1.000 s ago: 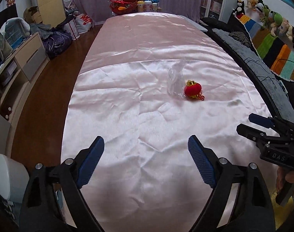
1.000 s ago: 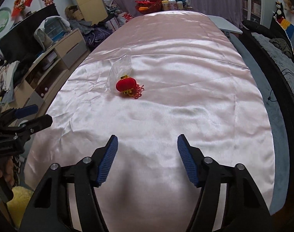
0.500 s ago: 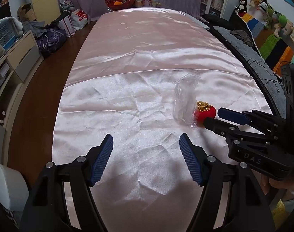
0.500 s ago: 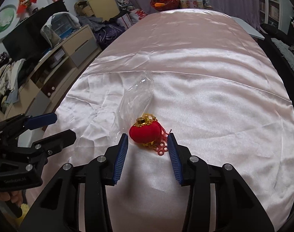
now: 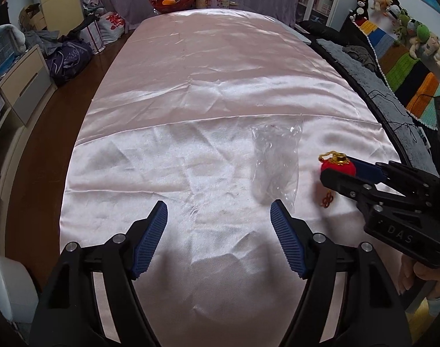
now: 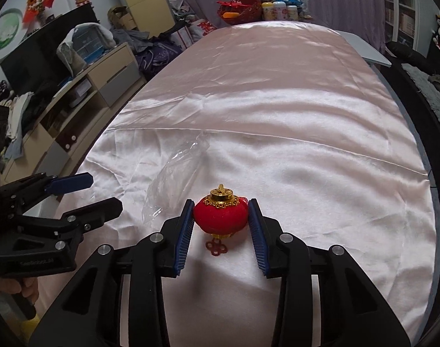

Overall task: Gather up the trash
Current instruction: 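Grasp the red lantern ornament with the right tool while the left tool grasps the clear bag, then lower the red lantern and clear bag into the black bin and open both tools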

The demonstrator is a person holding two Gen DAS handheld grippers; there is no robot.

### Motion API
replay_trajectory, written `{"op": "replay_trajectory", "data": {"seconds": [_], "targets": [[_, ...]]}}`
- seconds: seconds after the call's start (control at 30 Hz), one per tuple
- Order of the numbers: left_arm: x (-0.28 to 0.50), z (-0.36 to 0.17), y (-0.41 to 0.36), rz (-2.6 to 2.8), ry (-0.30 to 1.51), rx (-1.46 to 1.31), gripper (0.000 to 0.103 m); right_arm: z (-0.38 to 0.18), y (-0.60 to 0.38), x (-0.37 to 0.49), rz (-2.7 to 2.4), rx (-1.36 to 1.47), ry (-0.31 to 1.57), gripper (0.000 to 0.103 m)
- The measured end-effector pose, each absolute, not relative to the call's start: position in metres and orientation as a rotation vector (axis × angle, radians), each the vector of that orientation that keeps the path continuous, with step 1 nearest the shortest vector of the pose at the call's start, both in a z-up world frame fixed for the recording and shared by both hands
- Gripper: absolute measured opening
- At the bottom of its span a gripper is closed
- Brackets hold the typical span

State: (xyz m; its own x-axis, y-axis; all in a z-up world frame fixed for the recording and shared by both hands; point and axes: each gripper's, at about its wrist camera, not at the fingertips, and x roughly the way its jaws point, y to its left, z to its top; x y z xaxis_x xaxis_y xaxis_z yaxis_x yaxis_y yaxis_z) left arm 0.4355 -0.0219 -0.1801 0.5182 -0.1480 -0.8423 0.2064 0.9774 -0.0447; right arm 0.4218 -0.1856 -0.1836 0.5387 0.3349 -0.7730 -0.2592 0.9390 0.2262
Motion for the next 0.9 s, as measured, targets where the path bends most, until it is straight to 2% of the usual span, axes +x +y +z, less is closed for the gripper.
{"op": "replay_trajectory", "data": {"seconds": [0.13, 0.47, 0.57, 0.63, 0.9], "targets": [[0.447, -0.177, -0.041, -0.244, 0.984, 0.045, 0.078, -0.17, -0.211, 0.406, 0.317, 0.09, 0.916, 0.039], [0.471, -0.195, -0.088, -0.301, 1.022, 0.103, 0.076, -0.168, -0.254, 0.389, 0.247, 0.154, 0.896, 0.039], [0.474, -0.202, -0.097, -0.316, 1.042, 0.117, 0.062, -0.167, -0.259, 0.385, 0.238, 0.149, 0.89, 0.039], [0.474, -0.205, -0.102, -0.331, 1.052, 0.123, 0.039, -0.166, -0.258, 0.383, 0.238, 0.133, 0.888, 0.039], [0.448, -0.193, -0.098, -0.332, 1.038, 0.125, 0.038, -0.157, -0.258, 0.369, 0.262, 0.126, 0.883, 0.039]]}}
